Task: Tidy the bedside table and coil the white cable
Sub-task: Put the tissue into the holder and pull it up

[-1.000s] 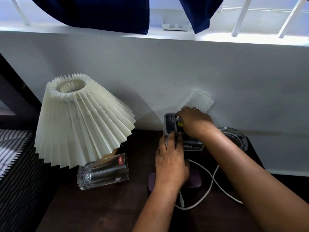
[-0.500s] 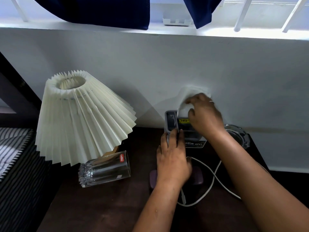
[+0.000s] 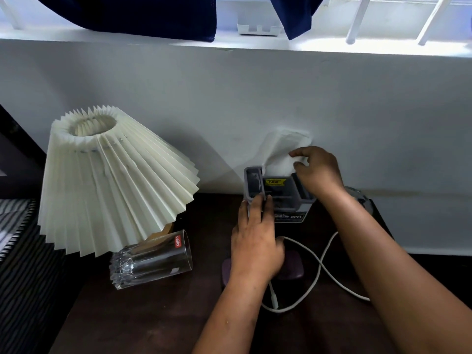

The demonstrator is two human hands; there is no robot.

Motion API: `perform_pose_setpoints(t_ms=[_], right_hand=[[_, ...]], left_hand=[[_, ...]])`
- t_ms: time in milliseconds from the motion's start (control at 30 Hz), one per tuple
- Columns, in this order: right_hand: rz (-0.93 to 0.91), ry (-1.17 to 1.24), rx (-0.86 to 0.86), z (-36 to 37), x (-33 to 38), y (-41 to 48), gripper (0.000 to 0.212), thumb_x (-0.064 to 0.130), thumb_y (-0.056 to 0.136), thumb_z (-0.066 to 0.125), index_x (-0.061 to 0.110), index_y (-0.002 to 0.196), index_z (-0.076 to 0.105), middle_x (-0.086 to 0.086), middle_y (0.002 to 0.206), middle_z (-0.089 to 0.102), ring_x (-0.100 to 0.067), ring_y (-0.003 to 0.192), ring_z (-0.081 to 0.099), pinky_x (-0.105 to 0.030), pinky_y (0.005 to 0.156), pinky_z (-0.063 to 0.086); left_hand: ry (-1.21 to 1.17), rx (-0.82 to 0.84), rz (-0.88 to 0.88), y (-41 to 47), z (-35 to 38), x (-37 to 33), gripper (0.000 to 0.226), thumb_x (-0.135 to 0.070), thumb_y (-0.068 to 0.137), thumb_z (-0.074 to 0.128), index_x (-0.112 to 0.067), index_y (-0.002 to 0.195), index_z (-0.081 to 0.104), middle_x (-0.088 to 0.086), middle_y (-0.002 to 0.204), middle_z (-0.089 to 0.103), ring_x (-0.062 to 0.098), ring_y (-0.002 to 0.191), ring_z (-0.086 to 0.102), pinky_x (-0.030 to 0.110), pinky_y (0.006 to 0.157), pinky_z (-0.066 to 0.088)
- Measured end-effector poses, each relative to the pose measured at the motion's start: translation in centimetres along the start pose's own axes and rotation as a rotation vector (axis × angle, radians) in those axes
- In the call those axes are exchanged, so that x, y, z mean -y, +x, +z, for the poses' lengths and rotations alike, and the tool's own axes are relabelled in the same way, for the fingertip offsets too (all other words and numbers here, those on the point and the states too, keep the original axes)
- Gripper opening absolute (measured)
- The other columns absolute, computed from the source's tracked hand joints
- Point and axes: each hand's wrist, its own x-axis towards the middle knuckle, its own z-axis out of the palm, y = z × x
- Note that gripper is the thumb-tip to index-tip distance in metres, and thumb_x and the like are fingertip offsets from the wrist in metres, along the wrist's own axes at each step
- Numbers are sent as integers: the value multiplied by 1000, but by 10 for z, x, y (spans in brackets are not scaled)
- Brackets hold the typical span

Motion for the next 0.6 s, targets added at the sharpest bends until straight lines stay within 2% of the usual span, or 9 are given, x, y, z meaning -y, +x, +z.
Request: perform_pose_setpoints(t_ms=[133, 233, 367, 500, 600], right_hand=[[-122, -134, 84, 5, 1, 3, 43, 3, 87, 44, 28, 117, 63, -4, 132, 56, -23, 128, 40, -31, 100, 38], [-145, -211, 98, 2, 5, 3, 47, 1, 85, 41, 28, 118, 62, -3, 131, 54, -24, 129, 35, -32, 97, 36], [-114, -148, 116, 1, 3, 3, 45, 2, 82, 42, 30, 111, 64, -5, 125, 54, -28, 124, 42, -34, 97, 40], [-88, -215, 197, 4, -1, -3, 49, 3, 83, 40, 27, 120, 61, -10, 121, 60, -32, 121, 48, -36, 92, 46], [-83, -287, 209, 2, 3, -5, 49, 4, 83, 40, 29, 119, 62, -9, 129, 56, -28, 125, 45, -38, 96, 45]], left_hand=[[-37, 2, 12, 0, 1, 1, 77, -25, 88, 54, -23, 149, 8, -4, 156, 1, 24, 146, -4, 44, 117, 21], [-62, 1, 8, 0, 0, 1, 76, -23, 88, 55, -23, 149, 9, -3, 156, 2, 24, 146, -4, 46, 116, 24], [-65, -3, 16, 0, 1, 2, 75, -22, 88, 54, -23, 149, 10, -3, 156, 2, 24, 146, -4, 44, 116, 23], [-91, -5, 21, 0, -1, 2, 73, -20, 89, 53, -22, 149, 12, -3, 156, 3, 23, 146, -3, 42, 116, 24], [-106, -4, 24, 0, -1, 3, 72, -20, 89, 53, -22, 149, 13, -3, 156, 4, 23, 146, -3, 40, 116, 23]])
